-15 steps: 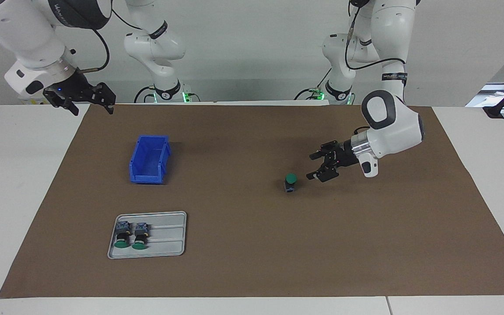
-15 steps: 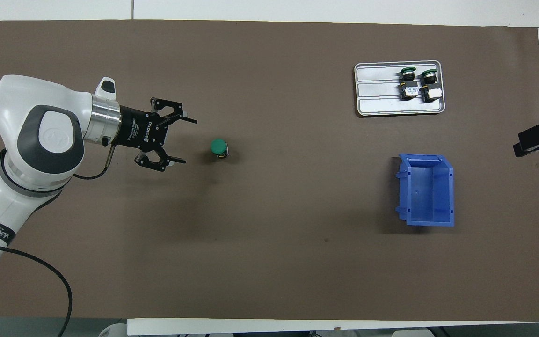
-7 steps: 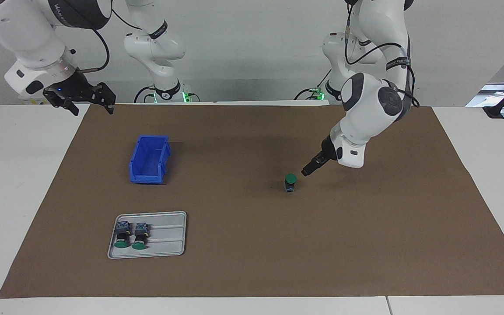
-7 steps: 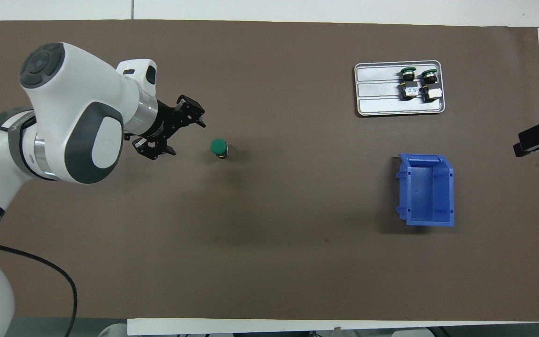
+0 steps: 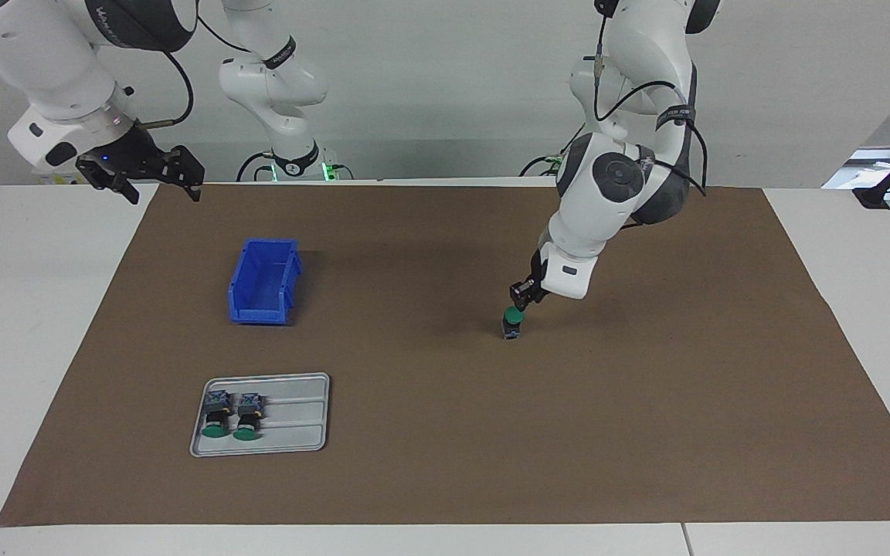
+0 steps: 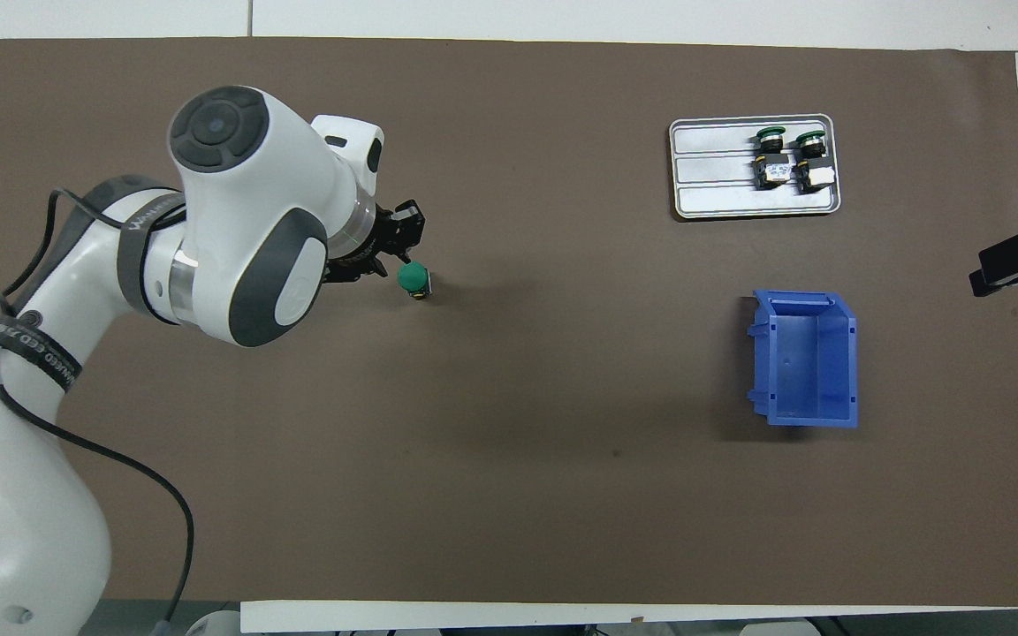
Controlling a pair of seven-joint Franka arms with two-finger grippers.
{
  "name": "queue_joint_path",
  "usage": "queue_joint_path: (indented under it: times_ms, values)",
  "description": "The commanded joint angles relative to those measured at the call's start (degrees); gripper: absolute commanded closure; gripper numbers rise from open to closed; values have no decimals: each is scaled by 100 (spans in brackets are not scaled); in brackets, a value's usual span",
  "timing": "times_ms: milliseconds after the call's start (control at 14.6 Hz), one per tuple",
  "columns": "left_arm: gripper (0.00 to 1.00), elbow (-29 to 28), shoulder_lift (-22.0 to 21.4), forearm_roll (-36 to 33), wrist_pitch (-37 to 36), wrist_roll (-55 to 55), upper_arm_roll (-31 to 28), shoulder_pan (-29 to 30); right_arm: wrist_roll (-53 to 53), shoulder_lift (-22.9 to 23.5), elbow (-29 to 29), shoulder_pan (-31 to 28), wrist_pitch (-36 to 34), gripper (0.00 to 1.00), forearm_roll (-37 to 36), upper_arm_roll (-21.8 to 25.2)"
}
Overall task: Place and press button with both arms
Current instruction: 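Press down on the green cap with the left gripper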
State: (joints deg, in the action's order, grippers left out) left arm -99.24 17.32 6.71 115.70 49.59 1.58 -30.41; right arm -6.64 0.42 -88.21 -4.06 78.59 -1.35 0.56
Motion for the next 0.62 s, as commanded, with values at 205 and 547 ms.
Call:
queue_joint_path:
  times_ms: [205, 547]
  values:
    - [99, 265, 334, -354, -136, 33, -61, -281, -47, -129, -144, -33, 60, 0, 21, -21]
    - [99, -129, 255, -354, 188, -11, -52, -299, -47, -129, -144, -33, 60, 0, 21, -21]
